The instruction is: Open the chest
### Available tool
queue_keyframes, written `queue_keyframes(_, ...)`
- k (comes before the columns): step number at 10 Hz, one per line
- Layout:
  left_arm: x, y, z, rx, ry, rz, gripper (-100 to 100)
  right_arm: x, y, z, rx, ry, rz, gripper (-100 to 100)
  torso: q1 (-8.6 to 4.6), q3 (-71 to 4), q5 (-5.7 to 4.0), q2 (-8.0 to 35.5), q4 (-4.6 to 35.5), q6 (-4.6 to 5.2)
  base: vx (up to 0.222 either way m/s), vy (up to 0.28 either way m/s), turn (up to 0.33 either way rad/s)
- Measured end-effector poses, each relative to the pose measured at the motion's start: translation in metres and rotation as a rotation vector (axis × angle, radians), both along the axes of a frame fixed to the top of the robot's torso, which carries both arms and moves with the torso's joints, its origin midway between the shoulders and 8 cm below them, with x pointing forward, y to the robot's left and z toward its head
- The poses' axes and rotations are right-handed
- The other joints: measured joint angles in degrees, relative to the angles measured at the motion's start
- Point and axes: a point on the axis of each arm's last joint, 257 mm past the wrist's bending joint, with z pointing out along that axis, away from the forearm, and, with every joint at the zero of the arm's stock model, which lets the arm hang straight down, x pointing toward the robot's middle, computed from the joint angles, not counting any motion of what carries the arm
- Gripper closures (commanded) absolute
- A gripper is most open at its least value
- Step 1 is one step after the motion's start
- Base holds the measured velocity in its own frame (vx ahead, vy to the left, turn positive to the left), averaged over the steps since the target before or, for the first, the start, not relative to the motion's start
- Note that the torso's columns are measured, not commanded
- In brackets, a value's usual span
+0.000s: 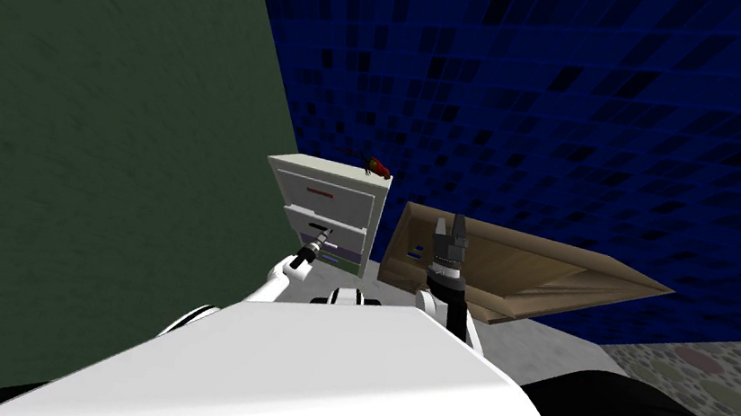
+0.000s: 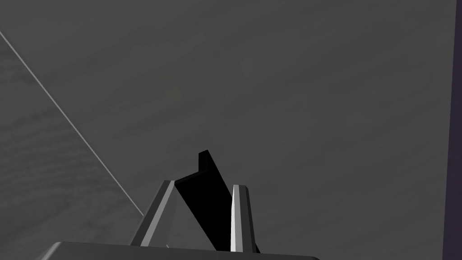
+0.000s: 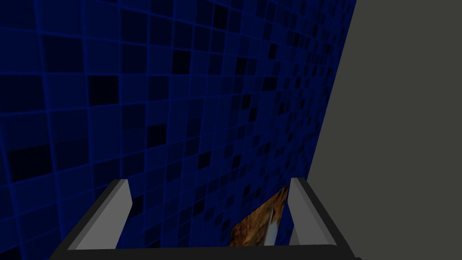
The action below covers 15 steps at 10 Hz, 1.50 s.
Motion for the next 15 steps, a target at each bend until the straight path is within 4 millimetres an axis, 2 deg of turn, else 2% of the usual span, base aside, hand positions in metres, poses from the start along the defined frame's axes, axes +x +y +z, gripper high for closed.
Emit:
queue_keyframes(2, 0.015, 0.005, 0.005, -0.003, -0.006, 0.012, 100, 0.0, 0.0, 0.0, 0.0, 0.0, 0.0, 0, -0.1, 0.1, -0.02, 0.2, 0.1, 0.1, -0.088, 0.006, -0.017)
queue_keyframes(3, 0.016, 0.005, 0.002, 0.0, 0.005, 0.015, 100, 0.0, 0.0, 0.0, 0.0, 0.0, 0.0, 0, -0.12, 0.0, -0.01, 0.1, 0.1, 0.1, -0.104, -0.001, -0.067)
queue_keyframes(5, 0.029, 0.01, 0.01, -0.007, -0.002, 0.027, 100, 0.0, 0.0, 0.0, 0.0, 0.0, 0.0, 0, -0.24, 0.2, -0.09, 0.4, 0.4, 0.18, -0.068, 0.008, -0.018)
queue_keyframes(7, 0.032, 0.009, 0.005, -0.005, 0.008, 0.028, 100, 0.0, 0.0, 0.0, 0.0, 0.0, 0.0, 0, -0.21, 0.1, -0.06, 0.2, 0.2, 0.12, -0.037, -0.002, -0.031)
queue_keyframes(11, 0.051, 0.018, 0.013, -0.017, 0.01, 0.051, 100, 0.0, 0.0, 0.0, 0.0, 0.0, 0.0, 0, -0.33, 0.3, -0.06, 0.5, 0.3, 0.31, -0.102, 0.01, -0.032)
queue_keyframes(15, 0.053, 0.02, 0.011, -0.017, 0.022, 0.056, 100, 0.0, 0.0, 0.0, 0.0, 0.0, 0.0, 0, -0.28, 0.3, -0.01, 0.5, 0.2, 0.32, -0.102, 0.016, 0.017)
